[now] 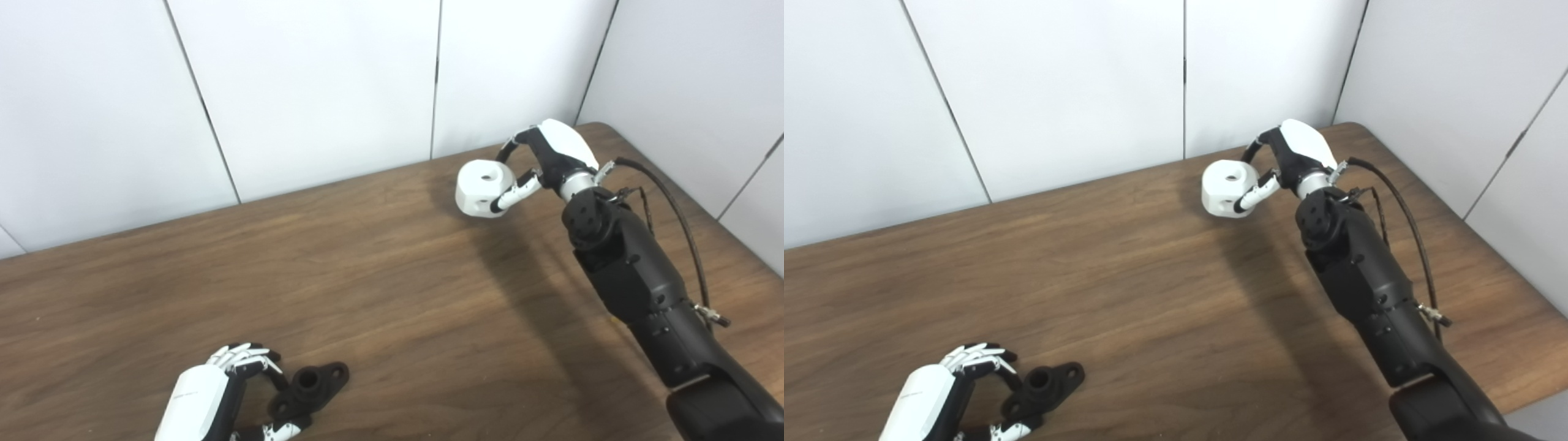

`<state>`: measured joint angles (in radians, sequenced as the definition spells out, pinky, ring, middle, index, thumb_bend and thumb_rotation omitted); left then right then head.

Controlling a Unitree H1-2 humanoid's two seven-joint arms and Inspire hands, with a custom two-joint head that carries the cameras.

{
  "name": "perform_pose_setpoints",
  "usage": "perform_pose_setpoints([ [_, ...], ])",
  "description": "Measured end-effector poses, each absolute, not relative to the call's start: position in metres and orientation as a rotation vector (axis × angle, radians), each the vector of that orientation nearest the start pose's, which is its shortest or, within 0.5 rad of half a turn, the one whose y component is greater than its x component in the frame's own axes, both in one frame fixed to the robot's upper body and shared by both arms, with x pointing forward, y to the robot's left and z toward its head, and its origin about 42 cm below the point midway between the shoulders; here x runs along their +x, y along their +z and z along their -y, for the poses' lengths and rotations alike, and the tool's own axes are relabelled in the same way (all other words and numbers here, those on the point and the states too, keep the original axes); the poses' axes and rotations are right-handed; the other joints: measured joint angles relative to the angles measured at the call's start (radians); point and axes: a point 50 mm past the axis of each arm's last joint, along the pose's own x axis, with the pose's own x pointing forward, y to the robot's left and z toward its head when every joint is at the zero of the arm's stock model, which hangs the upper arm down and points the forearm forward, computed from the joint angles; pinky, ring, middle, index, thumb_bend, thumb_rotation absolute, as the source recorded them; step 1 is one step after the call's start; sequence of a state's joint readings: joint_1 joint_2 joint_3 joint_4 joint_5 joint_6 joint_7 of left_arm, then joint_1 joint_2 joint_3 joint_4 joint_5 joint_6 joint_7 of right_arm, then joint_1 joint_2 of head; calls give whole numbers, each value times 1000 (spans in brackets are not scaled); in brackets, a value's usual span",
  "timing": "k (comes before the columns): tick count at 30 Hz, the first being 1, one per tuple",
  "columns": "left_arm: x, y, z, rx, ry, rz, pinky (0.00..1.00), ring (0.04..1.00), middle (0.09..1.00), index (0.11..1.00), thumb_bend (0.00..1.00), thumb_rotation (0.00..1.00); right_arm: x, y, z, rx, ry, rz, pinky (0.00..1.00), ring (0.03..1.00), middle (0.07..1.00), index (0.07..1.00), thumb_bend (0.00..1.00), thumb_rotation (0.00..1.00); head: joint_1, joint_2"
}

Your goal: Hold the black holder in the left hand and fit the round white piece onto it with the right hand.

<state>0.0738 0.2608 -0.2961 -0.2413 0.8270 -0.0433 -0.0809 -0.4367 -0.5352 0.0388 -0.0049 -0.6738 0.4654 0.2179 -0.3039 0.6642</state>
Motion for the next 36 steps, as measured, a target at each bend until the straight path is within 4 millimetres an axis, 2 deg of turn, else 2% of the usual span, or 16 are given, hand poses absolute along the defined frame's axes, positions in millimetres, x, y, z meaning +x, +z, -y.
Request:
perform_pose_setpoints([
  [3, 244, 129, -199, 1043, -340, 253, 897, 826, 733, 485, 519, 42, 396, 271, 353, -1145, -134, -71, 1000, 961, 812, 484, 524, 137, 31, 5],
  [9, 244, 128, -195, 1054, -335, 256, 908, 836, 741, 485, 519, 42, 384, 284, 329, -1177, -7, -23, 1000, 923, 781, 483, 525, 136, 81, 12],
  [14, 243, 126, -188, 1052, -323, 253, 916, 843, 748, 486, 519, 43, 373, 296, 313, -1200, 91, 18, 977, 887, 759, 482, 524, 136, 153, 29],
  [18, 242, 125, -184, 1056, -319, 258, 921, 845, 749, 486, 519, 43, 366, 302, 302, -1212, 143, 28, 982, 909, 772, 482, 525, 136, 173, 32],
  [21, 242, 125, -181, 1055, -314, 258, 926, 848, 751, 486, 519, 44, 357, 306, 285, -1197, 174, 58, 998, 910, 784, 482, 525, 134, 201, 38],
  [22, 242, 125, -180, 1055, -314, 258, 929, 851, 753, 486, 519, 44, 353, 307, 279, -1193, 196, 66, 992, 900, 790, 482, 525, 134, 236, 47],
  [25, 242, 124, -176, 1053, -312, 257, 940, 856, 757, 485, 519, 44, 345, 309, 267, -1183, 250, 85, 935, 886, 786, 482, 525, 133, 264, 54],
  [31, 243, 124, -171, 1060, -306, 248, 952, 865, 765, 486, 519, 44, 334, 317, 258, -1189, 295, 101, 933, 929, 794, 482, 524, 133, 285, 60],
  [36, 244, 125, -165, 1067, -309, 256, 955, 864, 764, 486, 520, 45, 327, 315, 236, -1174, 361, 107, 938, 912, 790, 481, 525, 135, 295, 74],
])
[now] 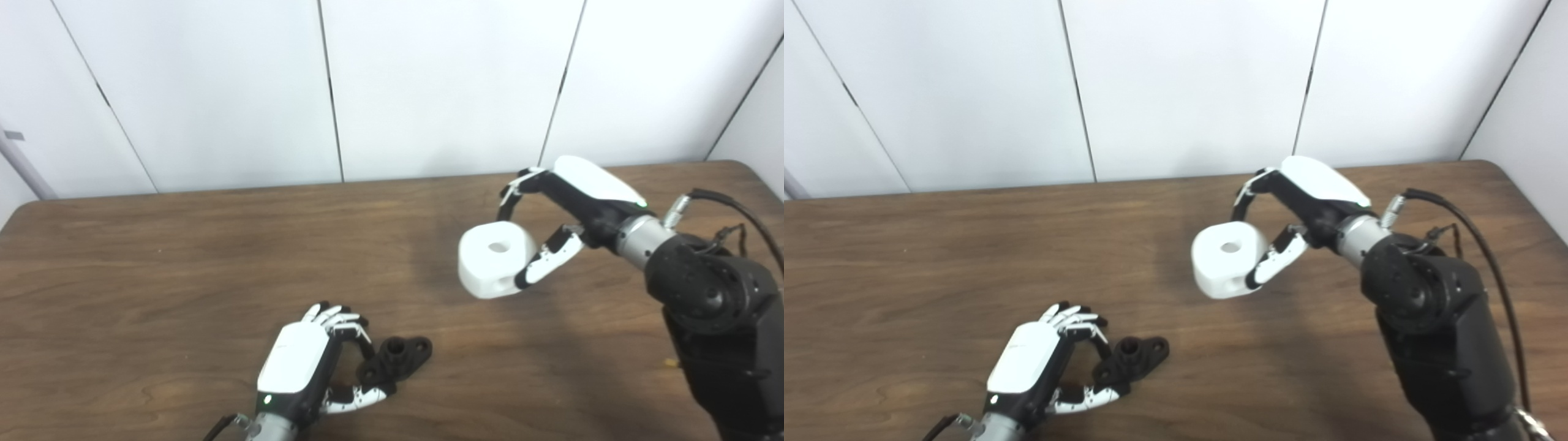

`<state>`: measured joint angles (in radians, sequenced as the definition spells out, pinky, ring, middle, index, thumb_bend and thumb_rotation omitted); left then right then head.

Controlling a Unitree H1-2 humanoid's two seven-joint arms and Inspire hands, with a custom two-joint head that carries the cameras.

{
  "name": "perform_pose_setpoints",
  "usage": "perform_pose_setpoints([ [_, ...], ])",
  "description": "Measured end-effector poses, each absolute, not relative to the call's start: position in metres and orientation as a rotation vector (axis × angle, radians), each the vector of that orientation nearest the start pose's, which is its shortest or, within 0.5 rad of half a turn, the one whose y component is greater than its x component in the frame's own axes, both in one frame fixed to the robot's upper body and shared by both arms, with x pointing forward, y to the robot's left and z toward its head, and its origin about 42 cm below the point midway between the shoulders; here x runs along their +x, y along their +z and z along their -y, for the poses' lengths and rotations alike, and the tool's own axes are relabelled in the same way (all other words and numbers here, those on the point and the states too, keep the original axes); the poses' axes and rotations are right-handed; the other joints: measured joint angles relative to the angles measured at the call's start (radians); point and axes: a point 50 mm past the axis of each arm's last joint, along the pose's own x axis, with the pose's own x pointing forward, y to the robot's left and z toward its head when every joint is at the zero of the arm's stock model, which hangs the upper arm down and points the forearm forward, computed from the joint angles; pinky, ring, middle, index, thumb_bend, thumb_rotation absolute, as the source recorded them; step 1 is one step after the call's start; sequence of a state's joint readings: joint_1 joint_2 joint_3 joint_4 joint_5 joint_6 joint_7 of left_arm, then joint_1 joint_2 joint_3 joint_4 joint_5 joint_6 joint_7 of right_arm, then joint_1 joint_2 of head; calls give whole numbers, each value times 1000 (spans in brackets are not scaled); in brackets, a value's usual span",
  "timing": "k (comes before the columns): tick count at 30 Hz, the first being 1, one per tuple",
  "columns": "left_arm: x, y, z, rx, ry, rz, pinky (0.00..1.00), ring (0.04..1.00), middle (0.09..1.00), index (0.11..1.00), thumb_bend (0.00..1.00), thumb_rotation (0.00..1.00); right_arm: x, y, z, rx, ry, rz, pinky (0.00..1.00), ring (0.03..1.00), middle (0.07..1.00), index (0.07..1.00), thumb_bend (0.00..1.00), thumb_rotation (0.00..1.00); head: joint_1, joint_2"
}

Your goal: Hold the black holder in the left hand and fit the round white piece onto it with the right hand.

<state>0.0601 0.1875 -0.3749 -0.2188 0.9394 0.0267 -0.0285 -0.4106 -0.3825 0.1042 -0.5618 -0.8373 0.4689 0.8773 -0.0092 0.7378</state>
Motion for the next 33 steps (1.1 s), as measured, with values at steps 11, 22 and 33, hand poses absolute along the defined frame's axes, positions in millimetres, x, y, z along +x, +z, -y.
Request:
perform_pose_setpoints([
  [11, 244, 124, -164, 1069, -306, 248, 955, 865, 765, 486, 519, 44, 316, 308, 208, -1105, 469, 124, 1000, 916, 797, 481, 524, 136, 0, 18],
  [22, 245, 125, -163, 1069, -307, 248, 947, 861, 760, 486, 519, 45, 305, 308, 185, -1038, 507, 158, 1000, 919, 802, 480, 525, 138, -2, 28],
  [33, 245, 125, -163, 1070, -309, 247, 945, 860, 760, 486, 519, 44, 304, 306, 177, -1018, 509, 167, 960, 917, 799, 480, 524, 136, 3, 28],
])
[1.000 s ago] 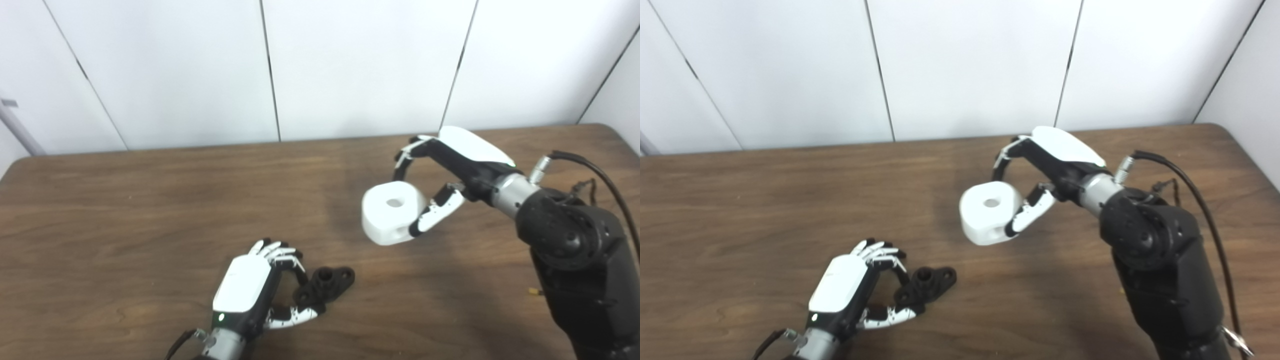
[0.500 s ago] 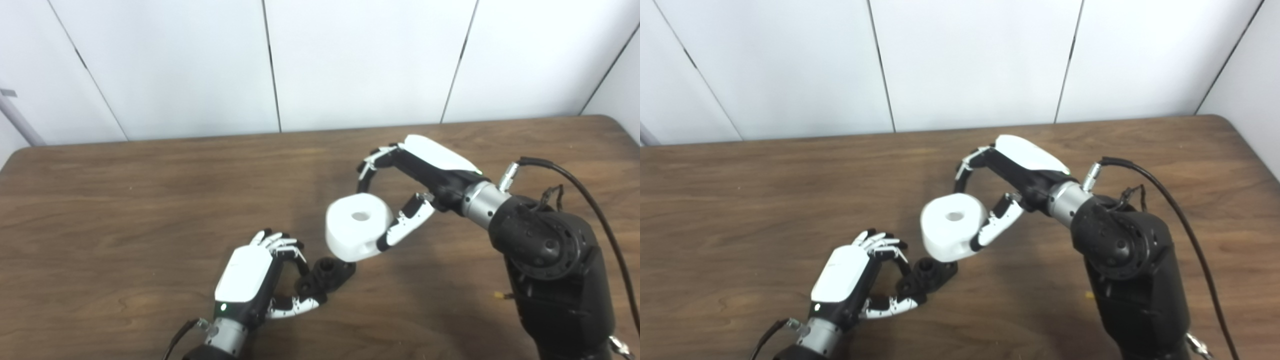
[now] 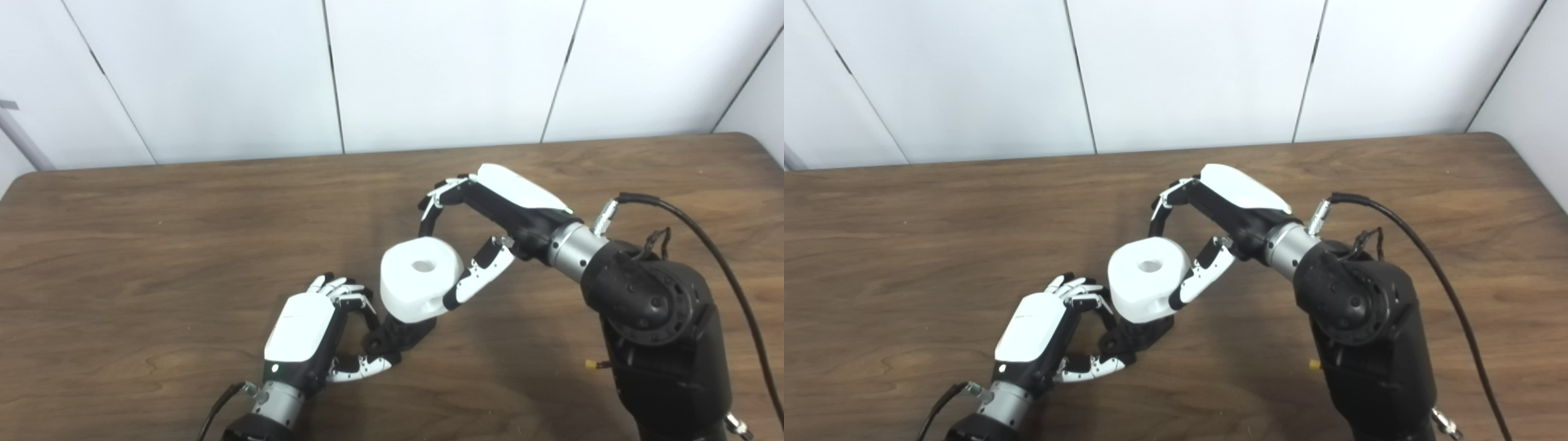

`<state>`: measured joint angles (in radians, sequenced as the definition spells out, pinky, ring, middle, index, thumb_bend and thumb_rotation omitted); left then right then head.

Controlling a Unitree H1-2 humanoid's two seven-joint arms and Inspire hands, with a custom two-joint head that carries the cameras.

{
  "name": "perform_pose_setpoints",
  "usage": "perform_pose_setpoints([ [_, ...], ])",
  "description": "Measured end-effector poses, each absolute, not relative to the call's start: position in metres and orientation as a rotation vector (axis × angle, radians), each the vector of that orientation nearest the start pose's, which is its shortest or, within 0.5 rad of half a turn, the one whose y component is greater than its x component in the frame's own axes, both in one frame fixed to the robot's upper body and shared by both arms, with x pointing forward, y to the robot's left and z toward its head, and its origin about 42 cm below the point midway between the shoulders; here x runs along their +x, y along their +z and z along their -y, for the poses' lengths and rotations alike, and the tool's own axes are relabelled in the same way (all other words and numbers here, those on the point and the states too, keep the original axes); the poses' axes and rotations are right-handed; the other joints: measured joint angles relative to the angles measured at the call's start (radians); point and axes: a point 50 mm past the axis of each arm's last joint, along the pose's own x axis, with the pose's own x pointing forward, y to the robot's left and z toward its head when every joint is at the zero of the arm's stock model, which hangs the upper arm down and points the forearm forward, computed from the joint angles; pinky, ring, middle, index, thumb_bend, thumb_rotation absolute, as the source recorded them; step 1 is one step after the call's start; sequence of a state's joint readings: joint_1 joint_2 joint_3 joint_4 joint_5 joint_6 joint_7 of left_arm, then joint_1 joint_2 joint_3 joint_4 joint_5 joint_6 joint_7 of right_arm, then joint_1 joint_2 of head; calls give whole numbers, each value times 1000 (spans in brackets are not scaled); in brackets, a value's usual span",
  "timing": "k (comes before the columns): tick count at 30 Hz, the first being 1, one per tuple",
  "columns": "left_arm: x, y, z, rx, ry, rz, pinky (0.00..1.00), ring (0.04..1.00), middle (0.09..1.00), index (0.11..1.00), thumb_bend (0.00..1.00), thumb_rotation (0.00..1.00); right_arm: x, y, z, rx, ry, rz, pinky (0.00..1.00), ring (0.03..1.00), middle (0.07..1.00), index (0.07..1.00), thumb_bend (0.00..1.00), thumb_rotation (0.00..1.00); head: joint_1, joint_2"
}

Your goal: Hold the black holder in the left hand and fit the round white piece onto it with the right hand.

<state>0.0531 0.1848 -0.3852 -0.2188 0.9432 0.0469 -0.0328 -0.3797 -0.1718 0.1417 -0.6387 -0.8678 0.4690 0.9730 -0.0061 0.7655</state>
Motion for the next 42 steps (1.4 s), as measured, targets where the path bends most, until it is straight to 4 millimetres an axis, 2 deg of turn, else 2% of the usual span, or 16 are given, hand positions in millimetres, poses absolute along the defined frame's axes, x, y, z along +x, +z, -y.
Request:
perform_pose_setpoints([
  [22, 245, 125, -161, 1075, -311, 252, 953, 862, 762, 486, 519, 45, 300, 295, 176, -995, 506, 144, 1000, 928, 801, 482, 524, 134, 17, 3],
  [28, 245, 125, -161, 1075, -308, 247, 955, 863, 763, 486, 519, 45, 297, 287, 173, -992, 527, 125, 1000, 932, 799, 482, 524, 133, 21, 6],
  [42, 245, 125, -161, 1075, -307, 243, 958, 862, 761, 486, 519, 45, 298, 284, 165, -986, 532, 144, 1000, 926, 796, 482, 524, 134, 23, 5],
])
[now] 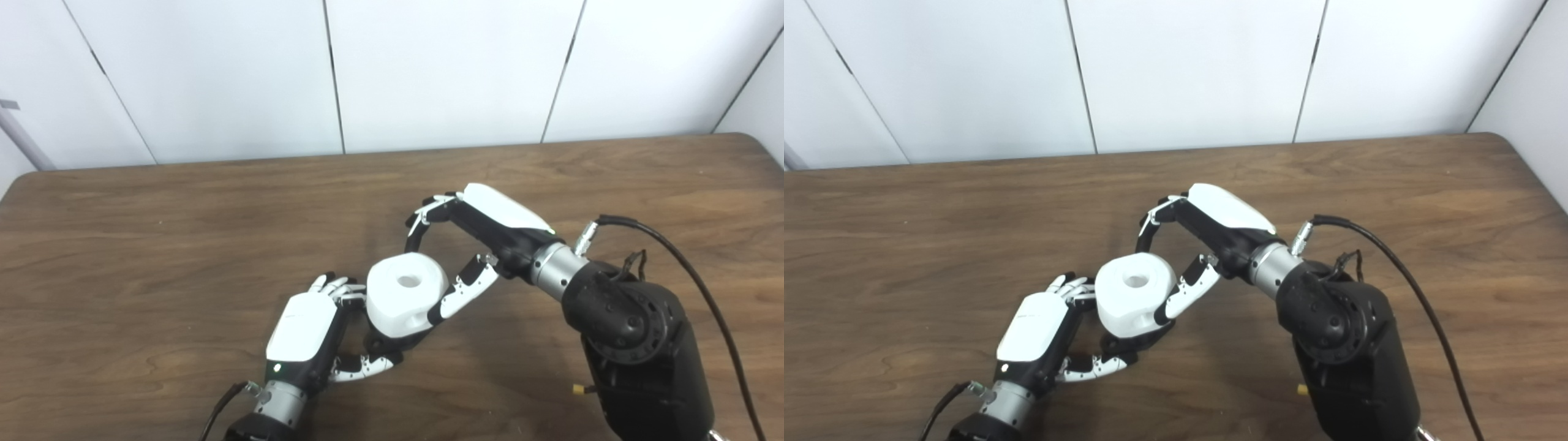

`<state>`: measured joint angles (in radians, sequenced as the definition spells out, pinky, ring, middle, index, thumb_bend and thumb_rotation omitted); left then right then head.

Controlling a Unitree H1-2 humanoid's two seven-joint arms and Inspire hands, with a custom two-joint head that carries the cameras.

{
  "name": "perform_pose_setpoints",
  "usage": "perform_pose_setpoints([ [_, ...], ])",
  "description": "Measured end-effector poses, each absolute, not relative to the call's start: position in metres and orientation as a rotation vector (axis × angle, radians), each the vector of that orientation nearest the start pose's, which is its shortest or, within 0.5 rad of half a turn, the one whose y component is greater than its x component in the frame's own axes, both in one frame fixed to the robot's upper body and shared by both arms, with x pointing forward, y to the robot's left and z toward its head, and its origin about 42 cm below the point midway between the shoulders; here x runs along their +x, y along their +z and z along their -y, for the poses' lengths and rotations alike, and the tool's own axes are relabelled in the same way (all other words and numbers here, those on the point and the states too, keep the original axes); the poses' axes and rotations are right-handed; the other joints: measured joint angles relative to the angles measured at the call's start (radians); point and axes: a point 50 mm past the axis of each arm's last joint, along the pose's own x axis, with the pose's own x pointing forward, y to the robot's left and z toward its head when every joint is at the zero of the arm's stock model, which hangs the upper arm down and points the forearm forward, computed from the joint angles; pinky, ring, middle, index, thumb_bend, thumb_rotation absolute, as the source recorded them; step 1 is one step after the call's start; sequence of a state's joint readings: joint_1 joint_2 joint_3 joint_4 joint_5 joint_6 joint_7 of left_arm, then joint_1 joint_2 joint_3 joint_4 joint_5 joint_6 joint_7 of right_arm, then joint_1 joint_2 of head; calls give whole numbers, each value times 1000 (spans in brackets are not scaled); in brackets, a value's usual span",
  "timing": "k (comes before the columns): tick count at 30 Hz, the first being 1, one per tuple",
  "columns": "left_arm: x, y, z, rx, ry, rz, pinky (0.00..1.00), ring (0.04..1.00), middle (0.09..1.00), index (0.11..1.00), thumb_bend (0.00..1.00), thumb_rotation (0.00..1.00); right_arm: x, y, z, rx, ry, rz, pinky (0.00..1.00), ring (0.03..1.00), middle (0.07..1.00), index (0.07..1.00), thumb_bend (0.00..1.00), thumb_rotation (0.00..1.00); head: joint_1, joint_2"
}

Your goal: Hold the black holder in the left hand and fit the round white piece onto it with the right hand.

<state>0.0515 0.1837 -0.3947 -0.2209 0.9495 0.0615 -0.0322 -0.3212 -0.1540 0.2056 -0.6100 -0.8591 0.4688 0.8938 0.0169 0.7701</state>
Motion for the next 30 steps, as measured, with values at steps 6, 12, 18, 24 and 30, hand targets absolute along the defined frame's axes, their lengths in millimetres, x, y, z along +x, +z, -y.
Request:
perform_pose_setpoints([
  [6, 245, 125, -160, 1075, -308, 243, 956, 863, 761, 486, 519, 45, 299, 283, 165, -988, 523, 147, 1000, 931, 799, 482, 524, 133, -5, 0],
  [12, 245, 125, -160, 1075, -308, 246, 948, 860, 761, 486, 519, 45, 301, 281, 166, -989, 518, 146, 1000, 940, 801, 482, 524, 133, -8, 0],
  [18, 245, 125, -160, 1075, -308, 246, 951, 862, 760, 486, 519, 45, 302, 279, 165, -991, 526, 139, 1000, 936, 797, 482, 524, 133, -14, 3],
  [24, 245, 126, -160, 1075, -309, 245, 953, 862, 762, 486, 519, 45, 302, 279, 165, -991, 525, 138, 1000, 937, 798, 482, 524, 133, -18, 6],
  [30, 245, 126, -160, 1075, -310, 245, 953, 864, 760, 486, 519, 45, 303, 278, 166, -996, 526, 135, 1000, 940, 801, 482, 524, 132, -25, 8],
])
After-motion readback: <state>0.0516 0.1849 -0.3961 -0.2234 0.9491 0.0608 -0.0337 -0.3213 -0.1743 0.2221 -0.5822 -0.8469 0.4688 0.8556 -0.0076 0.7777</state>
